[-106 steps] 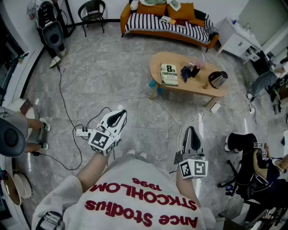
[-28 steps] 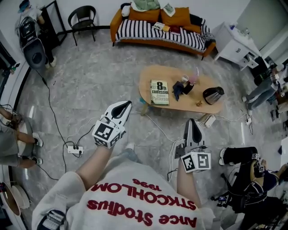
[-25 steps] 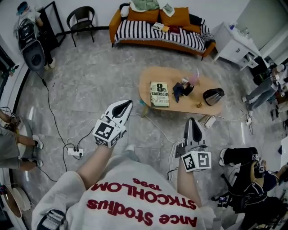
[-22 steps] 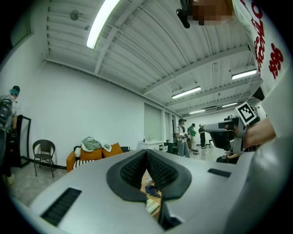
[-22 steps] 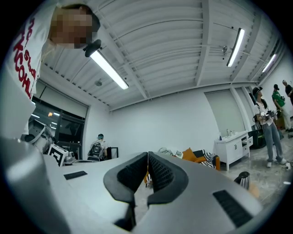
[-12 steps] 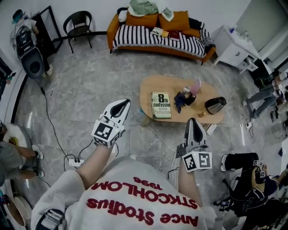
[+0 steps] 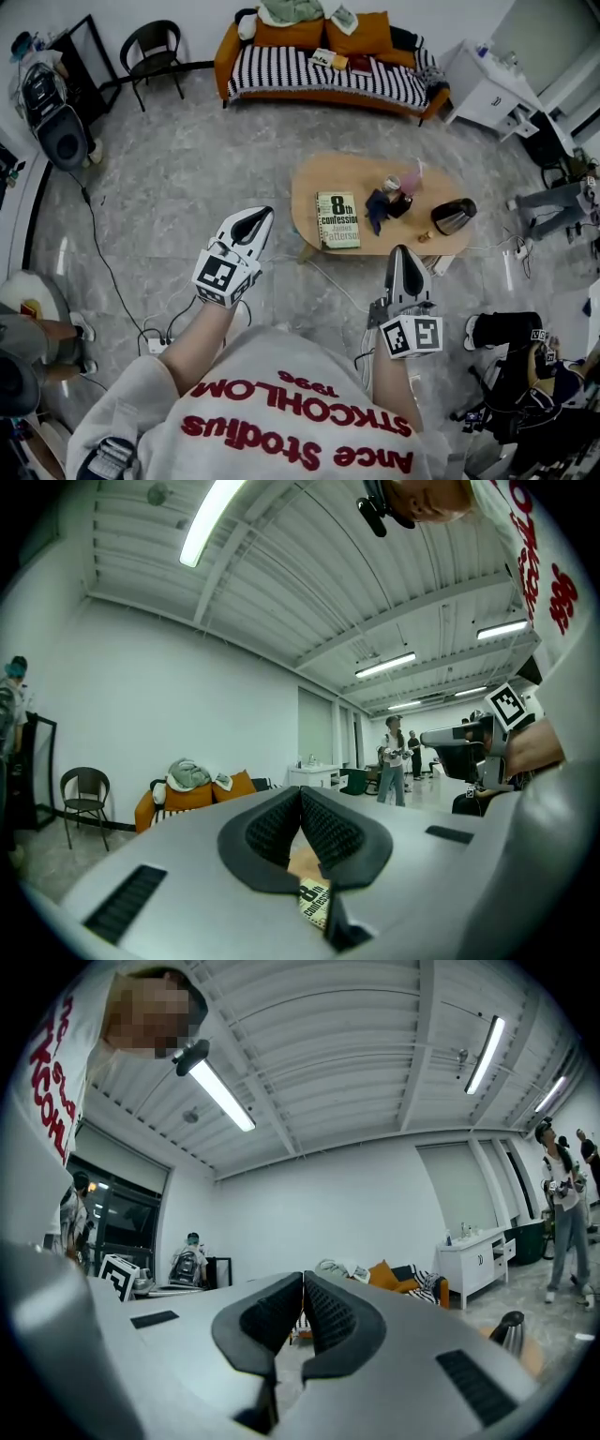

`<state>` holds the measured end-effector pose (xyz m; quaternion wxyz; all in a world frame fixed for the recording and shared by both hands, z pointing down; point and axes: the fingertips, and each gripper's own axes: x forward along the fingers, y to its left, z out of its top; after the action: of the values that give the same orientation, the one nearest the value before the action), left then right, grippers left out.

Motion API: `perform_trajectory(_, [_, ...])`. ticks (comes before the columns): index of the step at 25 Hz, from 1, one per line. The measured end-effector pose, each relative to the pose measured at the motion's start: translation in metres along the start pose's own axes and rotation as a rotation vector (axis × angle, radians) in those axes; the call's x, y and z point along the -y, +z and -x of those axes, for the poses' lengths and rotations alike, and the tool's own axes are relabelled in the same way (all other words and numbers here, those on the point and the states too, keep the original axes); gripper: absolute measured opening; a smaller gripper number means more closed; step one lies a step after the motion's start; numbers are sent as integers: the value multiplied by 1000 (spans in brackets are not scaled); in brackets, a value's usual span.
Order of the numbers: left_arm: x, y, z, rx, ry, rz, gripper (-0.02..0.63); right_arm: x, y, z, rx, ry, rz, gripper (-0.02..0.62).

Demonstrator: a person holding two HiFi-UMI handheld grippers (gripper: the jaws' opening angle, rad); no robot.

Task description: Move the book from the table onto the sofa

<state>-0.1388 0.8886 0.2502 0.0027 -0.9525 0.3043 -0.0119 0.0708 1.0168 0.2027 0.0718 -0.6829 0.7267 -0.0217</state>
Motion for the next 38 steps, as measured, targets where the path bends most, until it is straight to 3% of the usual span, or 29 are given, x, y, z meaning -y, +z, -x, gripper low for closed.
perform_trajectory(5, [-3,-8,-13,-20,-15,17,15,8,-4,-9,-20,-16,-9,26])
perform_trajectory(10, [-5,-10,-22,14,-30,40,15,17,-14,-23,-53,0,3,26])
perform_trajectory(22, [-31,-22,-68,-12,15,41,15,48,-25,-85,-51,51,-2,28])
perform_trajectory(25, [-31,-24,-91,-10,-26,33,15,65,-29,-107,-59,62,0,28])
perform_trajectory(29, [-35,-23,-125,5,-43,38,15,86,-31,-138,-71,96,32,27])
perform_trajectory(38, [-56,-21,-190,0,14,29,15,119,-25,-205,-58,202,139,28])
